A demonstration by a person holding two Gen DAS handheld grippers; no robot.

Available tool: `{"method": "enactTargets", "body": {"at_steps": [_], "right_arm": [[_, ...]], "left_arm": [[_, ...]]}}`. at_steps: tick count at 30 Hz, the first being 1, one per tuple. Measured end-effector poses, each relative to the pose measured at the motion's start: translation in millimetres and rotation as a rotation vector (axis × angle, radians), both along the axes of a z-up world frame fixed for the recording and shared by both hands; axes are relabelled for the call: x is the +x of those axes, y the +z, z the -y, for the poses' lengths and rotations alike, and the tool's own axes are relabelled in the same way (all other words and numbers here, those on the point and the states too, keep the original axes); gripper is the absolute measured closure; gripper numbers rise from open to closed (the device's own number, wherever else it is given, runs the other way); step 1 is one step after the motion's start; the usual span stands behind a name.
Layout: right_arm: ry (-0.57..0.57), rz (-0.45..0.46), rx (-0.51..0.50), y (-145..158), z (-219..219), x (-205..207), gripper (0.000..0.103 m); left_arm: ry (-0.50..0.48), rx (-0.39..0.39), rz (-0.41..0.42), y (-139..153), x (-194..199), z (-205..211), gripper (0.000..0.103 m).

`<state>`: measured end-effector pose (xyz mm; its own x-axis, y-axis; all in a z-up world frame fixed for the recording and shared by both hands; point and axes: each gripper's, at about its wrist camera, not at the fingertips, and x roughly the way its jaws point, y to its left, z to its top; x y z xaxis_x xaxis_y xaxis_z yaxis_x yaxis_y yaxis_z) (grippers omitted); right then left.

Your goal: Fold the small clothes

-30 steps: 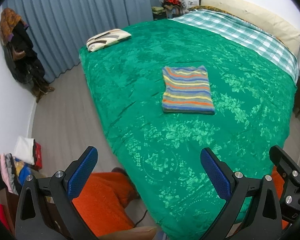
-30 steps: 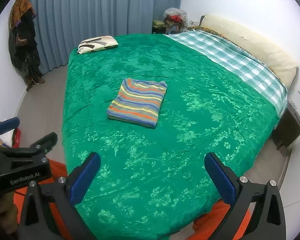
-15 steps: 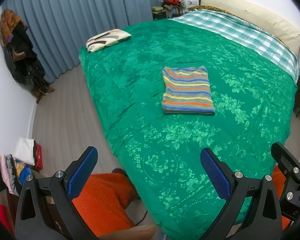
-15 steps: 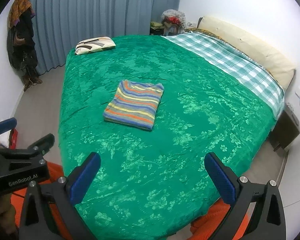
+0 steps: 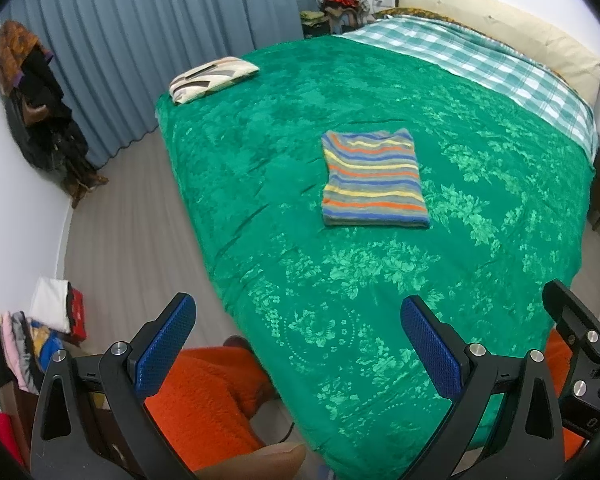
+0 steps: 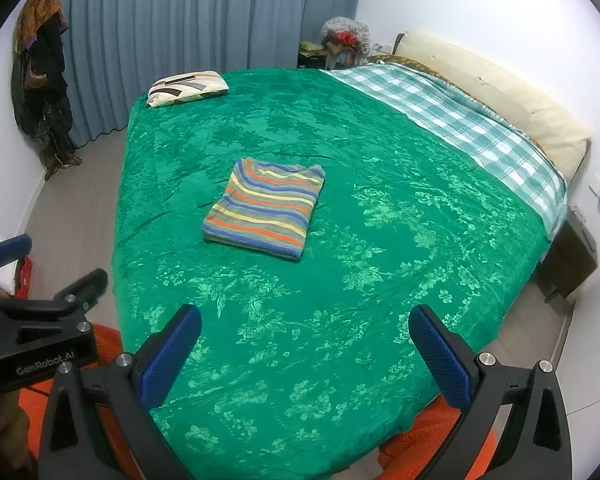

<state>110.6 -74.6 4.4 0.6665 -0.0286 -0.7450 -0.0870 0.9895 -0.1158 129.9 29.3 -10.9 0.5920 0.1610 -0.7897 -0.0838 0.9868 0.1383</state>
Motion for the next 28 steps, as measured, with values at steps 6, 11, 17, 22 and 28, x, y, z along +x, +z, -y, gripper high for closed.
{"method": "enactTargets", "body": {"at_steps": [6,11,17,22,28], "right_arm": [[-0.001,0.004,-0.002,0.5,1.6,1.6,0.001],[-0.004,0.011,0.002,2.7,1.2,5.9,0.001],[-0.006,0.011,0.004,3.2,0.2,8.7,0.001],[-0.014,0.009,0.01,3.0,0.4,8.5,0.001],[-0.017,0.008,0.013,3.1,1.1,9.0,0.001]], "left_arm": [[-0.012,-0.012,-0.005,-1.5,3.6,0.5,0.001],[-0.024,-0.015,0.002,1.5,7.2,2.0,0.001],[-0.027,-0.008,0.01,4.5,10.9,1.8,0.001],[-0.038,-0.014,0.013,5.6,10.6,2.1,0.001],[-0.051,-0.01,0.039,9.6,6.9,4.5,0.001]]}}
